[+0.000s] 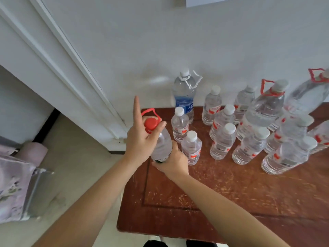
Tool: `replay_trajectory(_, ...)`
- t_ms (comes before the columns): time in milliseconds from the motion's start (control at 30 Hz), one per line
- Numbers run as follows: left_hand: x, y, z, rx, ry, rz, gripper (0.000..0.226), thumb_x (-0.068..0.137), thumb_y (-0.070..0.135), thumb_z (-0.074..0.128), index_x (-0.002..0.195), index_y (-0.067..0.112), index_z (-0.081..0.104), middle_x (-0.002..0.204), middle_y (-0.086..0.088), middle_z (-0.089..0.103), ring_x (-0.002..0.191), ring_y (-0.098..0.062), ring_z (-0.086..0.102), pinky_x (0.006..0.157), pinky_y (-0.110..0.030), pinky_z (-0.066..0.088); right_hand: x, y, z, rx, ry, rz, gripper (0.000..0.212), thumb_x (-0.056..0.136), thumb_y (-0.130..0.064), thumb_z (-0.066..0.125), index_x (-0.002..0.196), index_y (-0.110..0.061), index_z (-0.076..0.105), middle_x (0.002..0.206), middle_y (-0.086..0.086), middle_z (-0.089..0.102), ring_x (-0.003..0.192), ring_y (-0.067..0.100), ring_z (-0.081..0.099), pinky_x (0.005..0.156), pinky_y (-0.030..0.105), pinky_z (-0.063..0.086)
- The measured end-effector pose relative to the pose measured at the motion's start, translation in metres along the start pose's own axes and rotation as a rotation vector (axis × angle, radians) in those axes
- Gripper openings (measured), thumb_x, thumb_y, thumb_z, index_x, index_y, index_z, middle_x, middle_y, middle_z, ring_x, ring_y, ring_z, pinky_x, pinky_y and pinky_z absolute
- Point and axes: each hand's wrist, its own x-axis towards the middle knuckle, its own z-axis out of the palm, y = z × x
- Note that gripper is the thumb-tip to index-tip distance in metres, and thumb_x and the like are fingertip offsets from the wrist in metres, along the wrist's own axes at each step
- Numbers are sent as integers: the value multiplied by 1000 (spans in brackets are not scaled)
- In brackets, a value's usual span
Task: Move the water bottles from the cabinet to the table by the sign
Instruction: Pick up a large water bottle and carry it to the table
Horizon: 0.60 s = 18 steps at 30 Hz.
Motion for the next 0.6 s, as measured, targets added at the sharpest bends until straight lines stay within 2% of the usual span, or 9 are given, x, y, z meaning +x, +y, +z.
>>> replay_trajectory(67, 15, -6, -1, -34, -55, 3, 95, 91, 35, 74, 161, 23, 10, 97, 23, 69, 97, 11, 61, 85, -3, 40, 10, -2, 7, 14, 11, 17, 98, 66, -49, 90, 144, -23, 36, 120, -2, 68, 108, 23, 67, 87, 39, 56)
replay_trajectory(100, 23, -8, -3, -75, -90, -21, 90, 90, 33, 76, 159, 24, 19, 100, 30, 67, 100, 14, 60, 87, -3, 40, 14, -2, 9, 16, 18, 25, 98, 66, -50, 89, 144, -24, 36, 120, -3, 68, 107, 23, 67, 87, 39, 56)
replay_trajectory(167, 36, -16, -7, -132, -169, -35, 72, 86, 38, 78, 146, 28, 41, 106, 37, 63, 103, 8, 62, 90, -7, 44, 14, -3, 14, -1, 30, 47, 100, 66, -52, 88, 145, -25, 34, 122, -3, 67, 107, 23, 66, 87, 41, 56)
replay_trajectory(233, 35, -29, -8, -171, -254, -31, 53, 83, 51, 77, 125, 26, 58, 104, 24, 68, 101, 1, 65, 90, -12, 45, 10, -3, 18, -1, 53, 51, 100, 66, -52, 88, 145, -25, 34, 122, -5, 67, 107, 22, 67, 87, 41, 57)
replay_trajectory(300, 24, -39, -4, -236, -272, 1, 44, 84, 55, 72, 108, 19, 64, 97, 15, 69, 96, -6, 66, 88, -13, 45, 7, 3, 20, 11, 66, 34, 98, 67, -51, 89, 146, -23, 37, 124, -7, 65, 108, 19, 67, 85, 35, 56)
replay_trajectory(367, 17, -47, -6, -293, -275, 37, 39, 87, 51, 70, 104, 16, 63, 96, 14, 67, 93, -7, 65, 85, -10, 44, 3, 3, 25, 0, 89, 36, 97, 68, -52, 89, 146, -22, 39, 127, -9, 64, 108, 13, 65, 84, 29, 53)
replay_trajectory(467, 18, -53, -11, -315, -317, 62, 34, 92, 44, 67, 116, 22, 56, 99, 20, 64, 95, -3, 63, 86, -9, 42, 1, -2, 29, 19, 87, 108, 96, 66, -53, 89, 143, -27, 38, 123, -13, 63, 106, 7, 62, 83, 27, 52)
replay_trajectory(533, 18, -55, -14, -275, -360, 76, 49, 92, 49, 64, 135, 35, 44, 105, 30, 61, 105, 1, 62, 91, -11, 41, -1, -4, 31, 25, 72, 166, 94, 65, -55, 88, 141, -30, 38, 120, -14, 63, 109, 10, 64, 84, 31, 54)
replay_trajectory(600, 13, -56, -18, -195, -411, 114, 66, 92, 60, 57, 147, 56, 21, 126, 44, 48, 128, 3, 50, 105, -20, 40, -7, -4, 29, 8, 46, 197, 93, 66, -59, 85, 141, -29, 39, 125, -13, 62, 115, 13, 63, 90, 35, 55)
